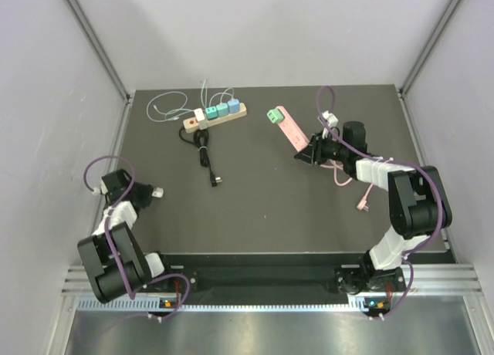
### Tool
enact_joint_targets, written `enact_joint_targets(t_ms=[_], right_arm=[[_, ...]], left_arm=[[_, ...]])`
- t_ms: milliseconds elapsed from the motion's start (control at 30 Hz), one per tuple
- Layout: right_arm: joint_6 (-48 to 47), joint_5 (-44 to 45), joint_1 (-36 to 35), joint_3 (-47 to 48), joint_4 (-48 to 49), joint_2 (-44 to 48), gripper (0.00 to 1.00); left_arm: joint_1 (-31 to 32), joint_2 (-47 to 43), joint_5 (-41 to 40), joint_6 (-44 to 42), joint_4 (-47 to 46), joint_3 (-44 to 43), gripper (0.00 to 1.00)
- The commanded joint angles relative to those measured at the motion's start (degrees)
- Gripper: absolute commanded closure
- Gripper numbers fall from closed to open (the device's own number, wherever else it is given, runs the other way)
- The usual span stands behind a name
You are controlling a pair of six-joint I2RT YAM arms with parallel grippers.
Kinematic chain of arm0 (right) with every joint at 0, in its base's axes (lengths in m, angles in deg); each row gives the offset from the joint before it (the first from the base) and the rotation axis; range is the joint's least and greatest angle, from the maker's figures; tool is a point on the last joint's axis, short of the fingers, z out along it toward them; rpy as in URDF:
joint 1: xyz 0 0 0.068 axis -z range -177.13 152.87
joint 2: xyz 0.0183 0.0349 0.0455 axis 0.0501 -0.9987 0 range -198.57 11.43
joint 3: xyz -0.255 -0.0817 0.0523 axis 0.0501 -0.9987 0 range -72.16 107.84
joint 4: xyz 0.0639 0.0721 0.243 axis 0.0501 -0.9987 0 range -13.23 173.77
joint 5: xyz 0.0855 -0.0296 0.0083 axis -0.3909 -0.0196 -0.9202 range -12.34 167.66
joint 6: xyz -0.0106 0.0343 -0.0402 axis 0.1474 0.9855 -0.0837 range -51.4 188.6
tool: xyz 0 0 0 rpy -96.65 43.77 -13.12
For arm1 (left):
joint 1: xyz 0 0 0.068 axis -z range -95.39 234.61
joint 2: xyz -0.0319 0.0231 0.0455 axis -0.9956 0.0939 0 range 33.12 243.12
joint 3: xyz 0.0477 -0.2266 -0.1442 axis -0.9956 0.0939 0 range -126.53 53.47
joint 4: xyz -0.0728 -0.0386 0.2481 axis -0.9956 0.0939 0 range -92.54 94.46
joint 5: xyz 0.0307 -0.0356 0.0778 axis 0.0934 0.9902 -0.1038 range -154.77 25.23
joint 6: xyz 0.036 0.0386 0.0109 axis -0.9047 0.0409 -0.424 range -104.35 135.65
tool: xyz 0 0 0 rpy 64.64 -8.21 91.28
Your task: Pull the plug off the socket
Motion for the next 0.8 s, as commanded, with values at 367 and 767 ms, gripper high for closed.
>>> enact_joint_targets(t_ms=[367,767], right_arm=[[-1.18,-2.46,0.27,1.48,3.56,2.87,1.00],[-1.53,-4.57,0.18,1.65,3.82,2.52,1.00]], left_arm=[[-1.48,1.56,2.81,-5.14,3.43,-6.81,0.29],[-1.49,-16.29,15.16,-9.18,3.66,-6.12,0.01]])
